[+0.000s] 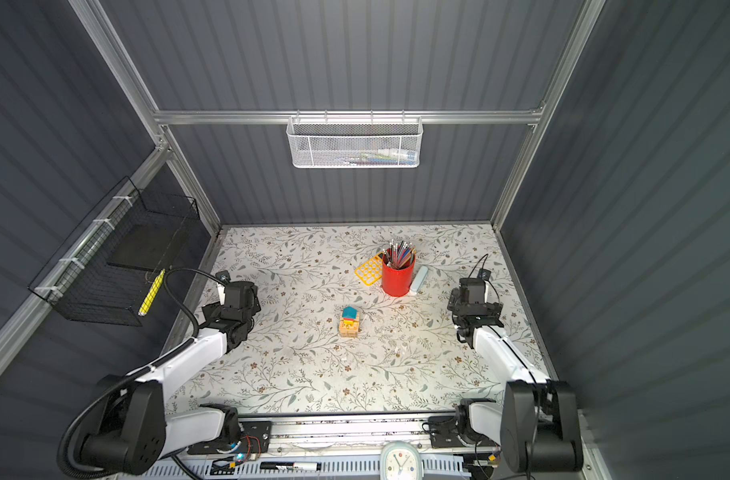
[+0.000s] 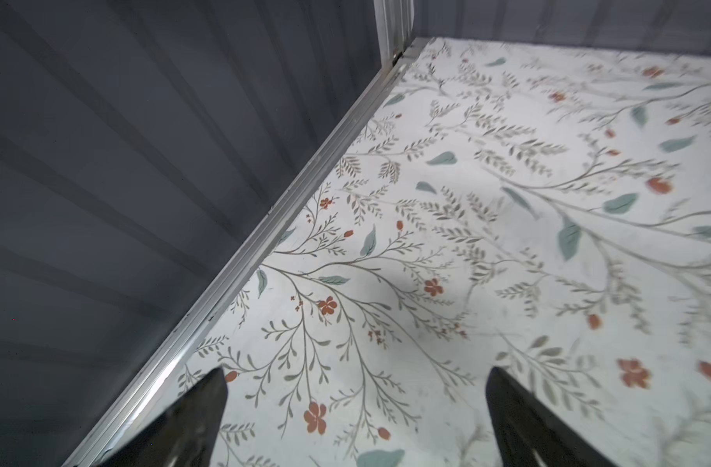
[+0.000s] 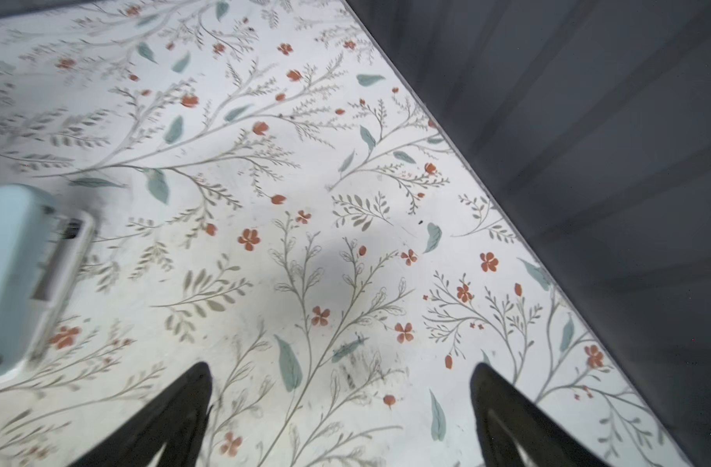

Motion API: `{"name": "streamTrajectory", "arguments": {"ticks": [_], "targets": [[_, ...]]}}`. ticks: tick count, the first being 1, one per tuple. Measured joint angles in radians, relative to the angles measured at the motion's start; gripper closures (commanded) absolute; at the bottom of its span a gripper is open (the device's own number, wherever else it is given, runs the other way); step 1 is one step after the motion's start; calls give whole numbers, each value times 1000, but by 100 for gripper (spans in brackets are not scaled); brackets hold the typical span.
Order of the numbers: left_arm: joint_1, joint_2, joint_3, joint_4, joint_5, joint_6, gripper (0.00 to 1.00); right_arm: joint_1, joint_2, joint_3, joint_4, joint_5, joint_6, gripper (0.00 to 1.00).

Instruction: Build the wood block tower

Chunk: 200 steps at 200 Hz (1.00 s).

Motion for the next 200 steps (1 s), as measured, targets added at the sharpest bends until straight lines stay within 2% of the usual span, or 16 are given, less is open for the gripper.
{"name": "streamTrajectory", "arguments": {"ticks": [30, 62, 73, 130, 200], "targets": [[21, 196, -121, 360, 114, 128, 0, -10, 84, -89, 289, -86, -64, 1], [38, 311, -133, 641, 262, 196, 0, -15, 153, -183, 673, -221, -134, 1], [39, 368, -134, 743, 307, 219, 0, -15, 188, -204, 729, -251, -148, 1], [68, 407, -98, 773, 345, 224, 0, -40, 200, -206, 852, -335, -161, 1], [71, 407, -96, 780, 345, 224, 0, -40, 200, -206, 872, -357, -164, 1]]}}
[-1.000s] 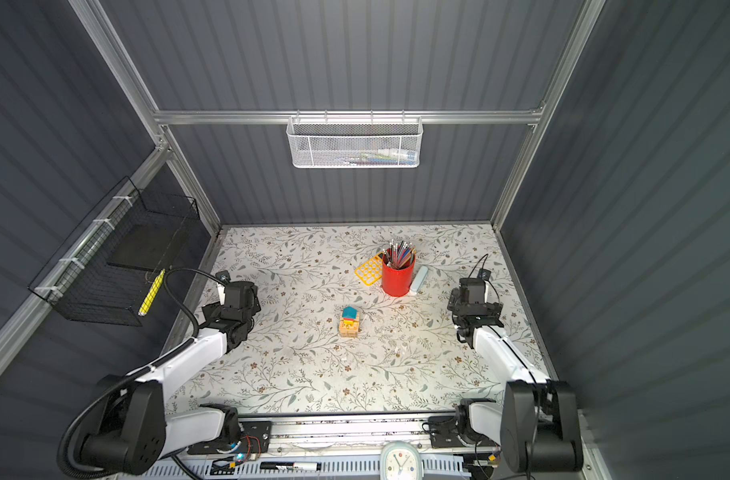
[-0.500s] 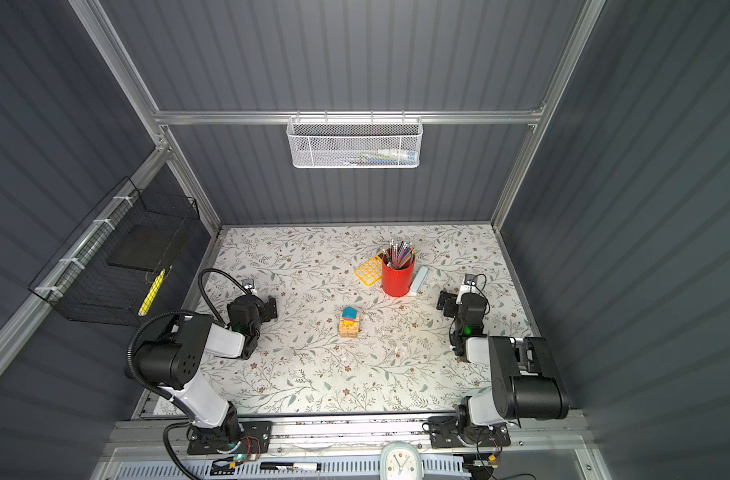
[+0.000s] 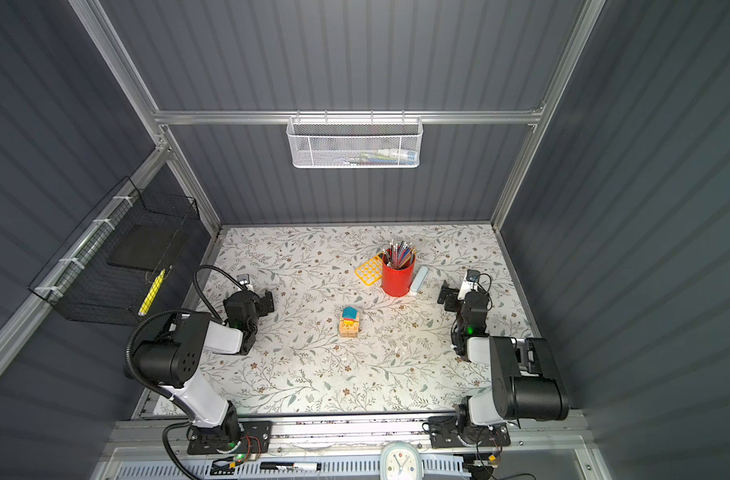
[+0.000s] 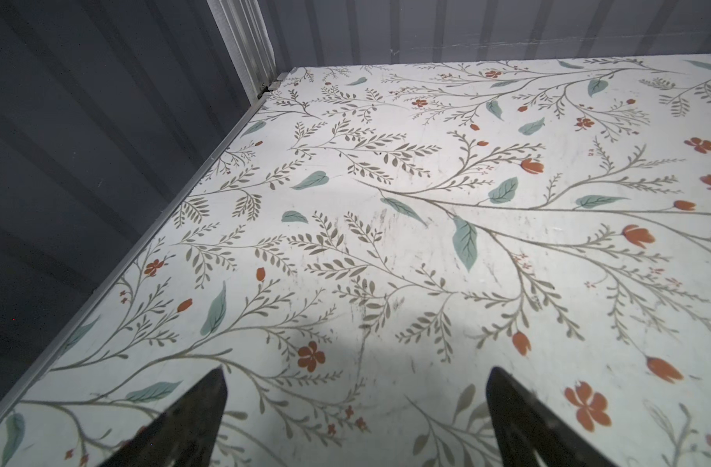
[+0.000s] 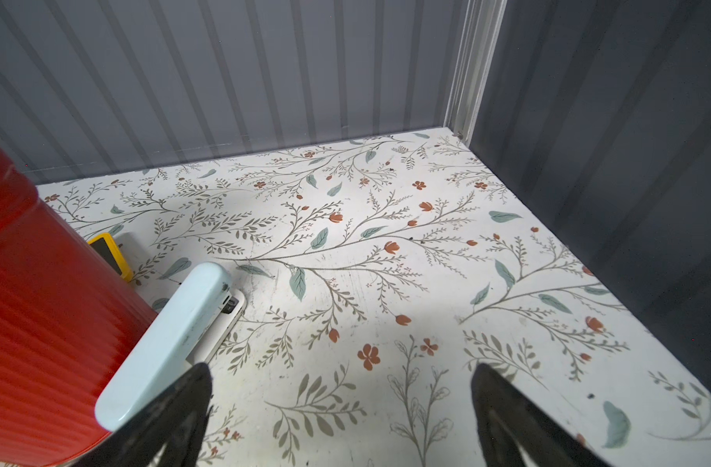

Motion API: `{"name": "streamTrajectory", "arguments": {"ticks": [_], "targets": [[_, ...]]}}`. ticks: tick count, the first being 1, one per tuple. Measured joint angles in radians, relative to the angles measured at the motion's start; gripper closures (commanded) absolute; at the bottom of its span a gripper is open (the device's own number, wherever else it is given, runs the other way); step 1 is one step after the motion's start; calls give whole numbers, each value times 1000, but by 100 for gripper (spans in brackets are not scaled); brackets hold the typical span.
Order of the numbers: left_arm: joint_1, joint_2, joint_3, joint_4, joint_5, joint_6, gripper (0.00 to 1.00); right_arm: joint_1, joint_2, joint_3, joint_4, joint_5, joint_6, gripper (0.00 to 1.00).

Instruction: Build the wood block tower

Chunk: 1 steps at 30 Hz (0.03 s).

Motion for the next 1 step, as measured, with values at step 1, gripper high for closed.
{"name": "streamTrajectory", "arguments": {"ticks": [1], "targets": [[0, 0, 0, 0, 0, 0, 0, 0, 0, 0, 0, -2, 0, 1]]}}
